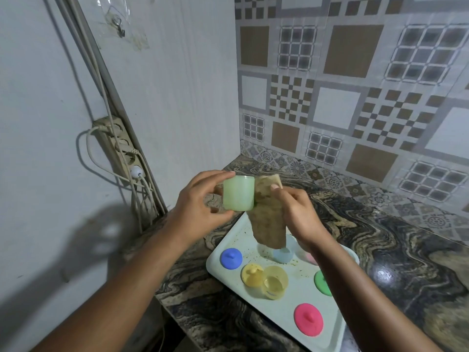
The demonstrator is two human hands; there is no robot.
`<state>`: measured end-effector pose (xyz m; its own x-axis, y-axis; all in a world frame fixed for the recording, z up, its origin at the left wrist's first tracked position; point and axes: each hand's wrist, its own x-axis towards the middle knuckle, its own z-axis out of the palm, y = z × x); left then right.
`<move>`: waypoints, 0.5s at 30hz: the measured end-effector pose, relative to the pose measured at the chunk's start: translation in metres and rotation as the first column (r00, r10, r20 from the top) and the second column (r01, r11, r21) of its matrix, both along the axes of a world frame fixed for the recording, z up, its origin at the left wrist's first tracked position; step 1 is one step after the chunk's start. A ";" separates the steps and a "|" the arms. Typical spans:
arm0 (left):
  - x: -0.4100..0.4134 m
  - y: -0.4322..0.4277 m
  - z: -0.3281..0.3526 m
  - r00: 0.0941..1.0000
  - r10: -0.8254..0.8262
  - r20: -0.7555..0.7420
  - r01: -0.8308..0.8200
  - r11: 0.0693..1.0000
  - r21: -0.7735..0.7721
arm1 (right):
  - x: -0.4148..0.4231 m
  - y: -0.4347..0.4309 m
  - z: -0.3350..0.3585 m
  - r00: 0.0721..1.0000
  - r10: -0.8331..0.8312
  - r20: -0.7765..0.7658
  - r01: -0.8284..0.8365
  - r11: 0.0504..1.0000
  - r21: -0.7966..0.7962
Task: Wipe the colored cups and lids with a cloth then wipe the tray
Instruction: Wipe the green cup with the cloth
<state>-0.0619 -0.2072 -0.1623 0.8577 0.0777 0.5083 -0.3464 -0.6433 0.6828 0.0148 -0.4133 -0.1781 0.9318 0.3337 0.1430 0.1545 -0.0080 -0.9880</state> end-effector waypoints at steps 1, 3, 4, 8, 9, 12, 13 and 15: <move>0.000 -0.003 -0.001 1.000 -0.011 -0.029 0.010 0.999 -0.032 | 0.000 0.001 0.000 0.999 0.033 0.021 -0.032 0.998 -0.047; 0.001 -0.005 -0.001 0.994 -0.035 -0.106 0.024 0.994 -0.108 | 0.000 0.003 0.002 0.998 0.051 0.048 -0.047 0.994 -0.096; 0.002 -0.005 0.000 0.989 -0.058 -0.137 0.036 0.988 -0.153 | 0.000 0.003 0.003 0.998 0.045 0.054 -0.039 0.994 -0.106; 0.009 -0.006 0.001 0.985 -0.049 -0.165 0.003 0.963 -0.269 | 0.002 0.003 0.005 0.997 0.031 0.073 -0.019 0.987 -0.160; 0.013 -0.005 0.001 0.983 -0.011 -0.185 -0.042 0.959 -0.280 | 0.002 0.004 0.004 0.995 0.043 0.090 -0.026 0.982 -0.188; 0.030 0.000 -0.004 0.972 0.090 -0.215 -0.143 0.960 -0.242 | 0.006 0.010 0.000 0.987 0.058 0.147 -0.017 0.962 -0.271; 0.037 0.002 -0.006 0.969 0.121 -0.218 -0.170 0.960 -0.221 | 0.010 0.014 -0.001 0.985 0.050 0.166 0.002 0.954 -0.300; 0.053 0.006 -0.012 0.964 0.175 -0.202 -0.208 0.966 -0.153 | 0.025 0.023 -0.005 0.983 0.024 0.181 0.042 0.935 -0.352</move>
